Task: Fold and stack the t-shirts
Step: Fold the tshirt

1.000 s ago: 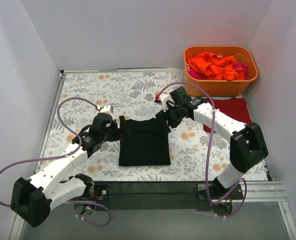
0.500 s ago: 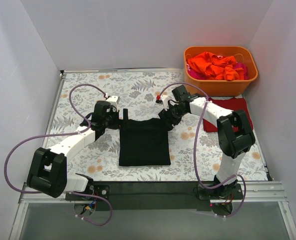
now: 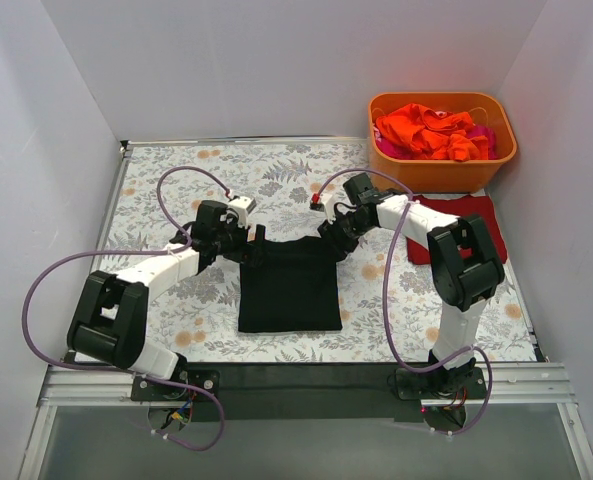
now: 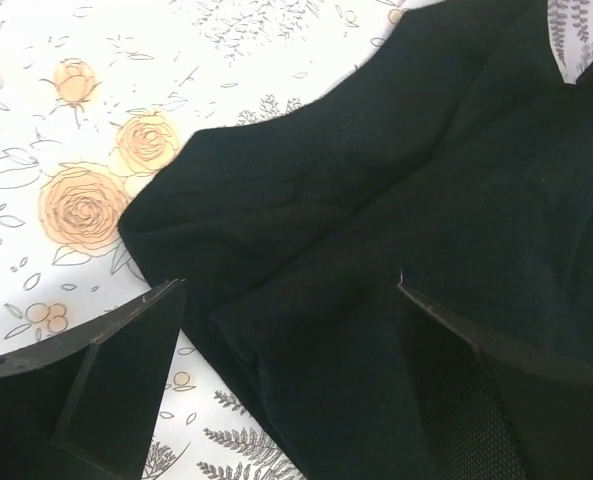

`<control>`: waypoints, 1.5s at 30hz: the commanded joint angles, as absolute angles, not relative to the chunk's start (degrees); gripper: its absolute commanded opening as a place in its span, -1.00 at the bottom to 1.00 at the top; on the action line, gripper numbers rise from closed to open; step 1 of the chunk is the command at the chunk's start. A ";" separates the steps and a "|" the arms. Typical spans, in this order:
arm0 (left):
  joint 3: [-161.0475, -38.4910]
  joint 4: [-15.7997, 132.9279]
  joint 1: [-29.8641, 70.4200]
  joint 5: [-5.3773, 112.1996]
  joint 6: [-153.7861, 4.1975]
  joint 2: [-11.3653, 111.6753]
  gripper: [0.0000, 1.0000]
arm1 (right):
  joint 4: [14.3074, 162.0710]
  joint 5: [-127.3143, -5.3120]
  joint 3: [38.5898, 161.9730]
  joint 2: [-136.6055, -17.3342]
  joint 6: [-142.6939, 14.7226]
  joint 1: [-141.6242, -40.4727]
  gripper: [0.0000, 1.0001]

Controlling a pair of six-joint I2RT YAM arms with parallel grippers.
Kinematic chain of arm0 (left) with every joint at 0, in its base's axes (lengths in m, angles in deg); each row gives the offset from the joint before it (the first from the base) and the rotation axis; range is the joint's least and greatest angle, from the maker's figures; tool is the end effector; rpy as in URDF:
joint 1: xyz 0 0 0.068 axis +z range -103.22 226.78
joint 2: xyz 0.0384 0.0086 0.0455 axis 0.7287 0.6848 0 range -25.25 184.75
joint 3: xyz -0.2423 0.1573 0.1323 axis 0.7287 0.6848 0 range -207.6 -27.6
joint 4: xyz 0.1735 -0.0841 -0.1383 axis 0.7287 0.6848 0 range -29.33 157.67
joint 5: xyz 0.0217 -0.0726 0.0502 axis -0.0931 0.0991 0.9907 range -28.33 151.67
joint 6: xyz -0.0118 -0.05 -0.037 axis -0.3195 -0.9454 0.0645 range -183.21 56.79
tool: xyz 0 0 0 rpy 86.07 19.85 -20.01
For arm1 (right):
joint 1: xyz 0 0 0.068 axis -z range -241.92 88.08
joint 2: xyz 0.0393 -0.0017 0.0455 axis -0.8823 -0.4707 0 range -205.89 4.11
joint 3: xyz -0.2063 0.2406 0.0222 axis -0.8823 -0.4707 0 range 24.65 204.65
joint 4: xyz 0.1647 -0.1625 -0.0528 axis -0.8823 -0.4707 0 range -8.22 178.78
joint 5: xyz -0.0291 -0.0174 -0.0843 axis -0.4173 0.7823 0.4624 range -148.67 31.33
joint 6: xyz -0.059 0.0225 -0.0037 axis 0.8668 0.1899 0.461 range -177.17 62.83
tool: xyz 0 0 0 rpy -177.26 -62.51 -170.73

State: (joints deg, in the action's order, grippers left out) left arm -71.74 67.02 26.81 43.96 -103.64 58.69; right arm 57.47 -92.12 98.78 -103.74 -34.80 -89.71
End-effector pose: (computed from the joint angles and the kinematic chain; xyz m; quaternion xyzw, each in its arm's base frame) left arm 0.2555 -0.1087 0.2411 -0.1062 0.9123 -0.3090 0.2470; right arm 0.3226 0.2004 0.2332 -0.4527 0.8205 0.2905 0.1935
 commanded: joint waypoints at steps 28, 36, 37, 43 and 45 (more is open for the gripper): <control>-70.41 69.90 27.18 39.08 -108.65 46.22 -1.00 | 56.36 -97.52 100.06 -95.12 -39.06 -89.78 -0.97; -67.07 66.31 27.18 42.68 -115.05 41.28 -1.00 | 53.10 -96.03 106.81 -96.69 -40.21 -89.78 -0.97; -66.45 65.34 27.18 43.91 -116.55 42.07 -1.00 | 53.01 -95.85 107.78 -97.31 -40.38 -89.78 -0.97; -62.49 56.72 27.26 51.74 -124.29 47.78 -1.00 | 53.10 -95.15 113.85 -104.16 -40.30 -89.78 -0.97; -62.75 55.84 27.27 53.92 -125.26 50.33 -1.00 | 53.10 -94.10 114.91 -106.88 -39.68 -89.69 -0.97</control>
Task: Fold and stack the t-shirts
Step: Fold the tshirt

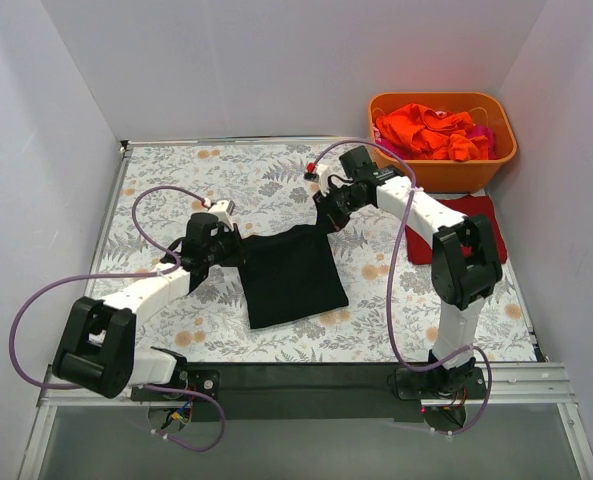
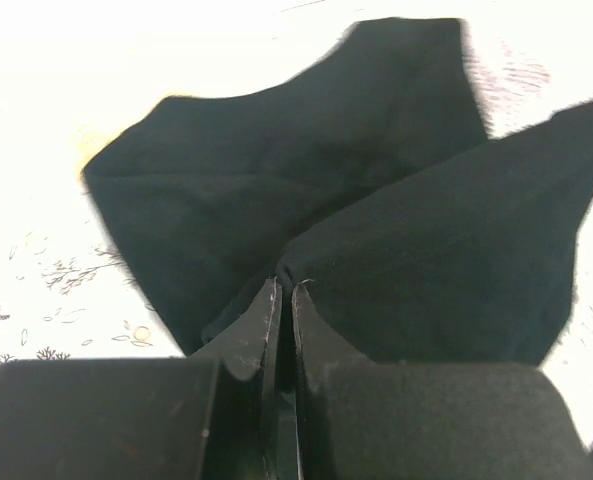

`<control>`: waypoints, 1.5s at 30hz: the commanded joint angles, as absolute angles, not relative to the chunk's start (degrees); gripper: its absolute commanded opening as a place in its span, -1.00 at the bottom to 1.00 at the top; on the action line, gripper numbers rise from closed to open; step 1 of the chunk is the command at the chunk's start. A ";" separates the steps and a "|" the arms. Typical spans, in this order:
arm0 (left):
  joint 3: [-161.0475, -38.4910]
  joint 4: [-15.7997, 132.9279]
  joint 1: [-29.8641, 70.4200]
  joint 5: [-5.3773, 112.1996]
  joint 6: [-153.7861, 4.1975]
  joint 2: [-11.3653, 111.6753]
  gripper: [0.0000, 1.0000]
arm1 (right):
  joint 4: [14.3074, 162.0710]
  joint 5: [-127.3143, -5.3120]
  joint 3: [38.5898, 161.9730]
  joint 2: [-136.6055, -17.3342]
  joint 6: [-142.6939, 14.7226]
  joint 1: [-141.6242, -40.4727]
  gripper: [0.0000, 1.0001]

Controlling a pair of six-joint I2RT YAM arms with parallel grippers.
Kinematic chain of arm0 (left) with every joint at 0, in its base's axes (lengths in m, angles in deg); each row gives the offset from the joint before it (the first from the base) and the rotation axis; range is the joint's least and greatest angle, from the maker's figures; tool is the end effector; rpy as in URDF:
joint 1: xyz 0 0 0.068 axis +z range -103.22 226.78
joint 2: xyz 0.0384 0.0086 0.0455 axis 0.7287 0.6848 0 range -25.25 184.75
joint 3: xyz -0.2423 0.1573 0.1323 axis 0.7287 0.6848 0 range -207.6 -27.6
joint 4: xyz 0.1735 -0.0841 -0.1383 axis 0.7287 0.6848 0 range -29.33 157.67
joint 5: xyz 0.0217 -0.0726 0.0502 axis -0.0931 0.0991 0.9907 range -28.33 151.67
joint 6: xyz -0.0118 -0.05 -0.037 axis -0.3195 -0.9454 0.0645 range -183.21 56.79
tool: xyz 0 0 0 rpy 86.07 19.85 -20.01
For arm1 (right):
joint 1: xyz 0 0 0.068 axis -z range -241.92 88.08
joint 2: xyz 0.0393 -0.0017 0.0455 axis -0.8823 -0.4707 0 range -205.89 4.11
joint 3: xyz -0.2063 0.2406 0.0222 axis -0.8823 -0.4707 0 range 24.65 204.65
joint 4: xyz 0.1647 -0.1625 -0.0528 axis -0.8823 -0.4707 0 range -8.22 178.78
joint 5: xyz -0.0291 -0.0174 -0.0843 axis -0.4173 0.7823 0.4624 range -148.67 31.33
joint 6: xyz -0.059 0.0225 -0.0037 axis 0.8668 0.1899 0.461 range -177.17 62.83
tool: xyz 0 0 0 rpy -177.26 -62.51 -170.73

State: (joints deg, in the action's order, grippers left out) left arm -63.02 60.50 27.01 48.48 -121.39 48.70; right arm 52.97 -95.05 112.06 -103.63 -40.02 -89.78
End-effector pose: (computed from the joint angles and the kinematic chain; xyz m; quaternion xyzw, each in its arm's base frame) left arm 0.2203 -0.0910 0.2468 -0.2469 0.8609 -0.3525 0.2713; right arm 0.3434 0.2142 0.2952 -0.4318 0.8049 0.3232 0.2476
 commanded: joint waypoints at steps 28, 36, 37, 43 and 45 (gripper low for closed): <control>-62.58 55.66 27.97 65.52 -128.78 51.04 -0.92 | 56.17 -83.91 123.70 -113.58 -42.75 -89.70 -0.43; -67.06 63.01 27.88 77.13 -131.15 46.38 0.25 | 61.62 -82.74 117.39 -106.02 -49.87 -89.69 -0.21; -67.58 63.91 27.97 77.84 -131.24 45.77 0.30 | 62.24 -83.62 116.76 -105.49 -50.66 -89.78 -0.19; -70.67 70.77 27.27 74.17 -133.87 41.29 0.41 | 62.51 -95.66 113.25 -104.87 -51.28 -89.87 -0.18; -69.71 71.13 25.43 68.91 -135.10 38.83 0.25 | 62.59 -98.82 112.19 -105.31 -50.58 -89.96 -0.20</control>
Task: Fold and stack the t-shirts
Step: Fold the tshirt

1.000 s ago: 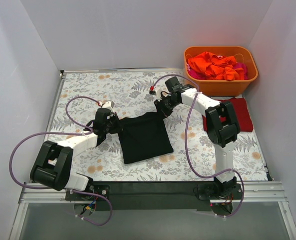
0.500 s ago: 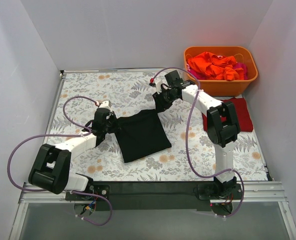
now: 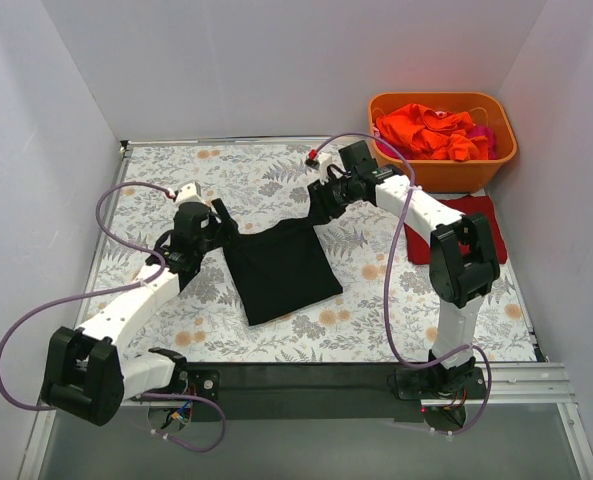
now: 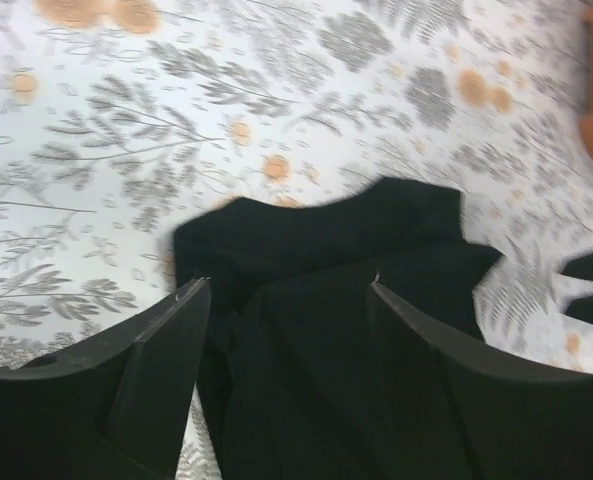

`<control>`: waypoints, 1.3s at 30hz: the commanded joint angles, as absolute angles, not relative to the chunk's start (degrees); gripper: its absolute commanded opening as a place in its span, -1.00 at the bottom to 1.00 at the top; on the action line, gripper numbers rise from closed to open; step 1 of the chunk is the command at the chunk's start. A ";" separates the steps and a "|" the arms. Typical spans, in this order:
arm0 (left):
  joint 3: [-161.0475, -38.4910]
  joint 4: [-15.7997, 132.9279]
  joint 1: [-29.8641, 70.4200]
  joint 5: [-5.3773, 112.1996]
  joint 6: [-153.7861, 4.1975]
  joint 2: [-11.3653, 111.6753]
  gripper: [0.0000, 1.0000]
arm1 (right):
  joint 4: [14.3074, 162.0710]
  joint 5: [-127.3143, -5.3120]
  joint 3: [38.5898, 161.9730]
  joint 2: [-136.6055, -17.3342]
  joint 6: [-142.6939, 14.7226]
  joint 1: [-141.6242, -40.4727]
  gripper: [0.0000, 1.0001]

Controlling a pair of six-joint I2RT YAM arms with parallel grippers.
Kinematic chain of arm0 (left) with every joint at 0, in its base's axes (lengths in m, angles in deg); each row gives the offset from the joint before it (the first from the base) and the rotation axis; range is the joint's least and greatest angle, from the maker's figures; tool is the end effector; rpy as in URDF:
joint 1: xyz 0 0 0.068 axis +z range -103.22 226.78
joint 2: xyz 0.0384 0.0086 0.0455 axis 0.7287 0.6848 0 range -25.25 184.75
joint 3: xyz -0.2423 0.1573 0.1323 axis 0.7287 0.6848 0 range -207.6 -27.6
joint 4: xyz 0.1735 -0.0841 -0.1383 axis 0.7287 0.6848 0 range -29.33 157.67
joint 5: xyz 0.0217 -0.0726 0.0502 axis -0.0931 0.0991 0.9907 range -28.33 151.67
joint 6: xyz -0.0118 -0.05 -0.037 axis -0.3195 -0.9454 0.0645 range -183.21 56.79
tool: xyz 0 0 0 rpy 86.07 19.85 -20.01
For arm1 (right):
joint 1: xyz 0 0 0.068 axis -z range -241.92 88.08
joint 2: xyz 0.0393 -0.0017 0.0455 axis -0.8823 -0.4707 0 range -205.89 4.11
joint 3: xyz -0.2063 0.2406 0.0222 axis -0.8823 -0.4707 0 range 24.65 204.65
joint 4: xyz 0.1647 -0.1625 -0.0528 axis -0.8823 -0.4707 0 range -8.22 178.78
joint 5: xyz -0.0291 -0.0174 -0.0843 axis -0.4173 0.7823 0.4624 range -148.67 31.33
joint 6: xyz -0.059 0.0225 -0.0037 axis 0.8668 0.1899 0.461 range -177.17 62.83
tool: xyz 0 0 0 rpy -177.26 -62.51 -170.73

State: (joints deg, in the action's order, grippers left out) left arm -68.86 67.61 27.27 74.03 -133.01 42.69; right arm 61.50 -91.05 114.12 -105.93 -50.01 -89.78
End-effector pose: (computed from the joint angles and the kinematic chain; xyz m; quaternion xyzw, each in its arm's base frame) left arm 0.2177 -0.0662 0.2890 -0.4183 0.7717 -0.2625 0.4008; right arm 0.3675 0.2238 0.2988 -0.3652 0.8244 0.3180 0.2930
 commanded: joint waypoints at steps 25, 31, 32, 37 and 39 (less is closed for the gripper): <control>-62.67 61.28 35.97 62.20 -148.30 57.89 -0.56 | 67.95 -109.65 119.49 -122.12 -54.35 -84.77 -0.29; -65.04 64.00 35.88 61.76 -147.24 51.14 -0.25 | 71.81 -111.22 117.47 -116.05 -59.36 -84.86 -0.28; -65.13 64.36 35.79 61.76 -147.24 49.39 -0.18 | 72.69 -112.45 116.59 -115.34 -59.98 -84.95 -0.28; -65.57 66.03 33.60 58.78 -148.20 42.17 0.00 | 80.06 -114.92 111.32 -112.17 -65.25 -86.70 -0.29; -65.22 65.94 31.40 58.25 -149.51 42.16 0.00 | 82.18 -116.33 109.38 -112.26 -66.83 -88.10 -0.29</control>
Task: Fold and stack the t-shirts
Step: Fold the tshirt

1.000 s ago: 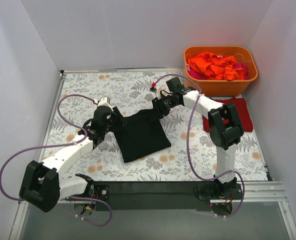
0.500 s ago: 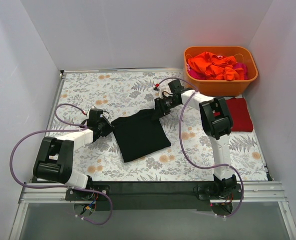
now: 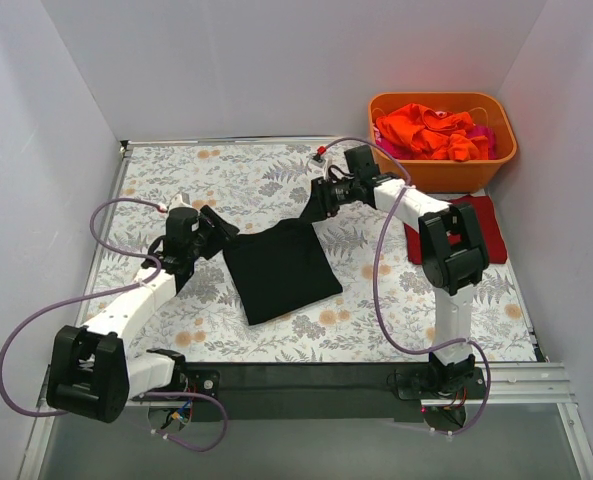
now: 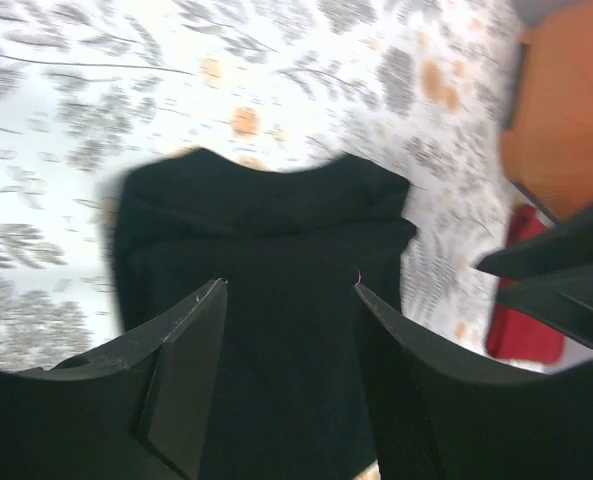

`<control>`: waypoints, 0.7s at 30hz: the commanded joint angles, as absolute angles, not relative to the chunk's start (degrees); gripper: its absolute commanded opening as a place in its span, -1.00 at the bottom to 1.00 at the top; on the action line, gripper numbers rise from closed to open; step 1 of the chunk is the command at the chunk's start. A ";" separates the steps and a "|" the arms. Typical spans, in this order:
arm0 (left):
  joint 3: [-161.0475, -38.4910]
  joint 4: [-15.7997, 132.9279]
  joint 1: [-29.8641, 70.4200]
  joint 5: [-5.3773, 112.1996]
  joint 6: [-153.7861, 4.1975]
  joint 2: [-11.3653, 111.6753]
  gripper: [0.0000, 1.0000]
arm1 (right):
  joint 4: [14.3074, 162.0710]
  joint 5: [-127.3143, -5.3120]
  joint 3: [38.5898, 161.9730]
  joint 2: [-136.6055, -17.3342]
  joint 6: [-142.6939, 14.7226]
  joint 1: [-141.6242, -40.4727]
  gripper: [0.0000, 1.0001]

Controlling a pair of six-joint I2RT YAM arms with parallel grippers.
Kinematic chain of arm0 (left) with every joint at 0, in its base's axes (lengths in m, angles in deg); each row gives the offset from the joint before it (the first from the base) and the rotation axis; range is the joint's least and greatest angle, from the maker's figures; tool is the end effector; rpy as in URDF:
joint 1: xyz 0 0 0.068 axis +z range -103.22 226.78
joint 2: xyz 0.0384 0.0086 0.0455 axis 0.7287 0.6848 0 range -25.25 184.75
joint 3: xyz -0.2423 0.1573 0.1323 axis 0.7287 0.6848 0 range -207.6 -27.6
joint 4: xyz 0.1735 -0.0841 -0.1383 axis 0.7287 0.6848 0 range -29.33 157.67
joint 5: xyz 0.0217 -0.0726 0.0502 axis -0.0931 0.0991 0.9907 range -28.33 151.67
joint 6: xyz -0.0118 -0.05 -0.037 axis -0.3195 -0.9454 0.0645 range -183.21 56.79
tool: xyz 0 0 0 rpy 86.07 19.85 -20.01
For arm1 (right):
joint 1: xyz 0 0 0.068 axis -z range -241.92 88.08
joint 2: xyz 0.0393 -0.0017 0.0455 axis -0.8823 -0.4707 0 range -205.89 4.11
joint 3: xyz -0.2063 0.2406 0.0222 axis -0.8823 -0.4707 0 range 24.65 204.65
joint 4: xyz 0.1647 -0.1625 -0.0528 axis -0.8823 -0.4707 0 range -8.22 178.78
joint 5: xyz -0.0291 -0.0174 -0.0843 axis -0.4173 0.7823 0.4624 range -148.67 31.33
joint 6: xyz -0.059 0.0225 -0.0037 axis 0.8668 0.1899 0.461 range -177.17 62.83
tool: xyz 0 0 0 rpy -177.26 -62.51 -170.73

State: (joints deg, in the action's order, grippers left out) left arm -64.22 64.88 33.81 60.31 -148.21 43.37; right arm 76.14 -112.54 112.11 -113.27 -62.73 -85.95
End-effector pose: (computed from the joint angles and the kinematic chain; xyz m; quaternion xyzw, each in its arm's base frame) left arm 0.2174 -0.0513 0.2648 -0.5200 0.7245 -0.3482 0.2888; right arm 0.4022 0.2224 0.2623 -0.3108 0.7764 0.4926 0.2409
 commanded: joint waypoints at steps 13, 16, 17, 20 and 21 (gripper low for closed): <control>-63.72 57.07 32.45 59.48 -153.04 61.75 -0.30 | 95.81 -113.88 110.61 -125.43 -75.18 -87.76 -0.31; -64.86 57.24 34.64 58.42 -153.39 66.67 -0.34 | 96.08 -110.45 110.34 -126.93 -75.63 -86.27 -0.31; -65.30 57.33 35.08 57.99 -153.22 67.64 -0.35 | 96.08 -109.83 110.43 -127.11 -75.72 -85.75 -0.31; -67.50 57.42 35.26 56.84 -151.91 69.49 -0.35 | 96.08 -110.00 110.52 -126.32 -76.33 -85.21 -0.31; -67.94 57.59 35.26 56.32 -151.64 69.23 -0.33 | 95.99 -110.09 110.43 -124.75 -76.94 -85.21 -0.31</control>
State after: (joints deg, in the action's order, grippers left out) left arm -67.37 54.36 34.46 54.54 -153.65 67.59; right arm 94.24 -114.11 109.42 -127.15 -76.48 -86.37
